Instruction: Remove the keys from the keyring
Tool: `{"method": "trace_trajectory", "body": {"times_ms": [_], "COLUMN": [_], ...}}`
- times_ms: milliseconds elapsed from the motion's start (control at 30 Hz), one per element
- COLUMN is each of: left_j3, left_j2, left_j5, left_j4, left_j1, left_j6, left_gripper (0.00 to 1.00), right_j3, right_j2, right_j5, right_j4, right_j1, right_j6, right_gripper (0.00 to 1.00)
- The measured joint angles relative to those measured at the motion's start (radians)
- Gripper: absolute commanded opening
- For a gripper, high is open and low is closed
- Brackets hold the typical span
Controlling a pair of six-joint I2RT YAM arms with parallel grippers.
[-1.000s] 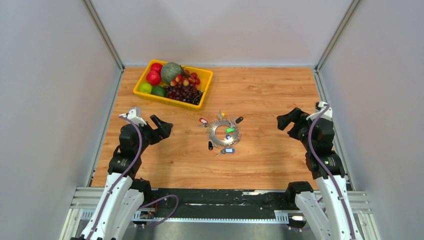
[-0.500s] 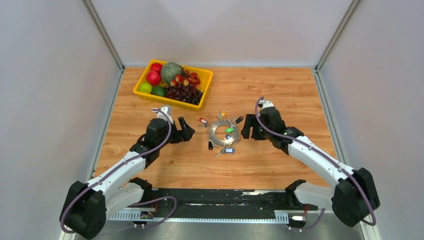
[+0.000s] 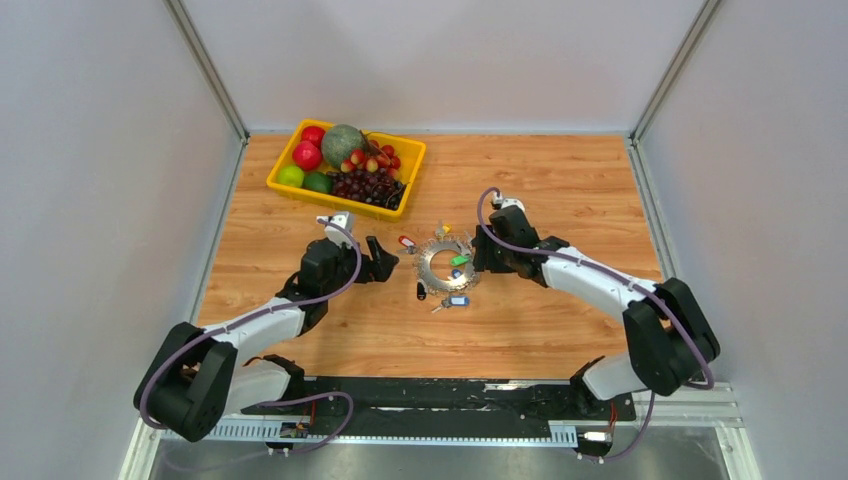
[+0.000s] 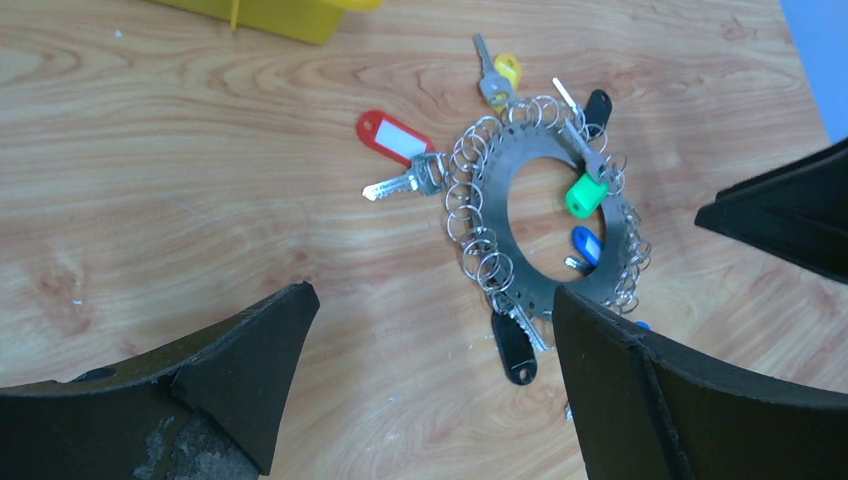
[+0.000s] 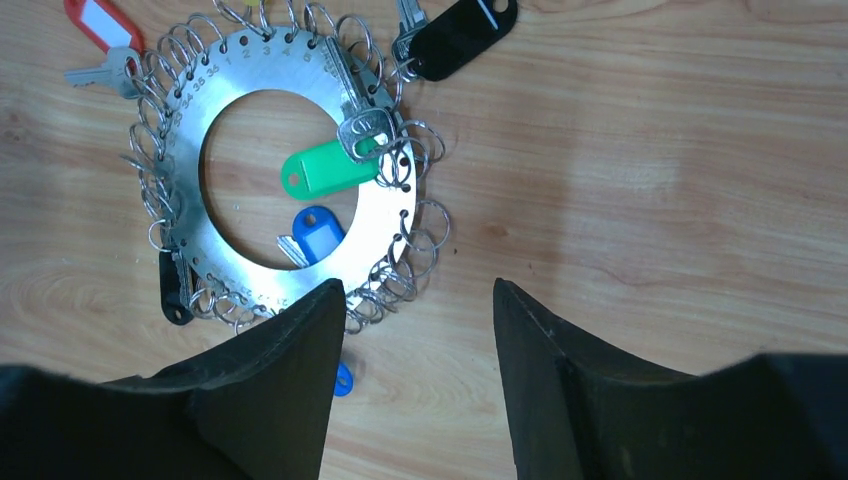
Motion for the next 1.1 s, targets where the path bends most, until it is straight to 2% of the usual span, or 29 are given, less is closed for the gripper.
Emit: {"method": "trace_trajectory", "body": {"times_ms": [133, 333, 700, 1100], "left_j3": [-0.013, -0.013, -0.013, -0.013], "left_j2": [0.026, 0.013, 0.005, 0.027], "left_j5": [0.02, 0.027, 0.057, 0.079], "left_j4": [0.026, 0.062, 0.088, 0.094], "left_j1": [-0.002, -0.005, -0.006, -0.014], "left_j6": [0.0, 0.0, 0.0, 0.004], "left_gripper": [0.99, 0.99, 0.95, 0.93], "right_j3": [0.05, 0.135, 0.168, 0.169], "right_j2": [0.075, 0.176, 0.257, 0.322], "right_j5": [0.005, 0.013, 0.024, -0.108], "right_j4": [0.006, 0.029, 0.044, 0.067], "right_j1": [0.0, -0.001, -0.042, -0.08], "right_j6": [-0.004, -0.01, -0.07, -0.215], "right_gripper": [0.46, 0.4, 0.35, 0.34]}}
